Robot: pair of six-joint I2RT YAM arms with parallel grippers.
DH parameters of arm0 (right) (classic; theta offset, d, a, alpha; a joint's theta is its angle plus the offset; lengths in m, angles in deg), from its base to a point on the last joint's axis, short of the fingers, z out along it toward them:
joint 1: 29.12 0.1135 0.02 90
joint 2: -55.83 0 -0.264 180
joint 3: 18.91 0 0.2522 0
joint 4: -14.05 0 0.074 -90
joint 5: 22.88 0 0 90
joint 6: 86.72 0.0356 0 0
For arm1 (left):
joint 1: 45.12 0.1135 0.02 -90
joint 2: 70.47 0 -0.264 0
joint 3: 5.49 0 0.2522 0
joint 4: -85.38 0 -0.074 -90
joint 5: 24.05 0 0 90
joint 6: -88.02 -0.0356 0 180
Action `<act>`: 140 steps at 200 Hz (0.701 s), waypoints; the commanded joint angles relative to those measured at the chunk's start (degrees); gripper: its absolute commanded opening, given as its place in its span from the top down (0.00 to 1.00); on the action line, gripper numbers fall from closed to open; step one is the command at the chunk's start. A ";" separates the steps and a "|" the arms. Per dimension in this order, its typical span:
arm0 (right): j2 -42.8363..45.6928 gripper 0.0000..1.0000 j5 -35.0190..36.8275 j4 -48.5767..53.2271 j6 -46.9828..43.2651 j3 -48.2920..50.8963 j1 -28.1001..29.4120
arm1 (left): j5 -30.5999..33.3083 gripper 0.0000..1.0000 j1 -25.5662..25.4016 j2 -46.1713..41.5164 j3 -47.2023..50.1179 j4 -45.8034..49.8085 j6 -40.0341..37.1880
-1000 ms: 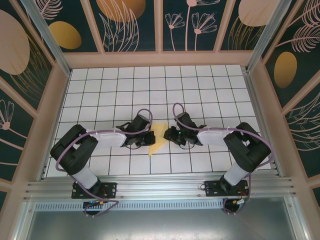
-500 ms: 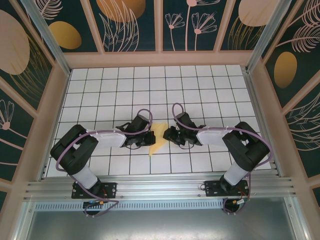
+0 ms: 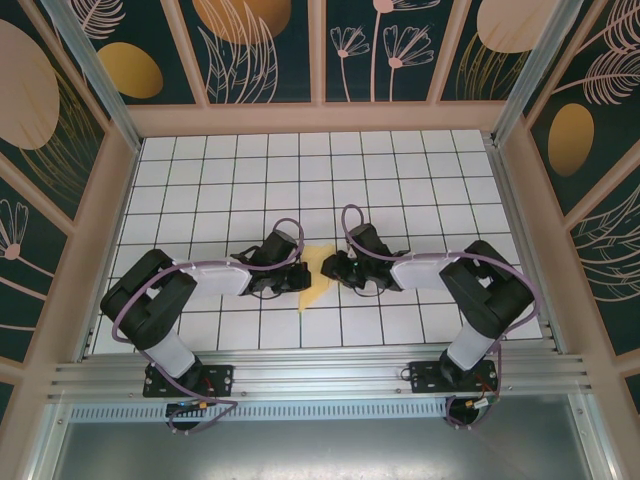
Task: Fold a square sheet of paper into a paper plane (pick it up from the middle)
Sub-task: Turn over the paper at the center of the table.
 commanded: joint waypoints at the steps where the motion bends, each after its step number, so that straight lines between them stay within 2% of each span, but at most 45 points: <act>1: -1.31 0.64 -1.90 -2.98 -0.23 -1.35 -0.56 | -1.26 0.94 0.03 0.22 1.36 0.27 0.38; 63: -1.57 0.64 0.32 3.86 -4.19 -3.89 -2.84 | -1.20 0.95 -0.02 -0.13 1.58 0.37 0.44; 140: -4.11 0.65 -4.06 -1.07 -3.42 -2.76 -2.22 | -2.40 0.95 0.00 -0.12 1.49 -0.52 0.97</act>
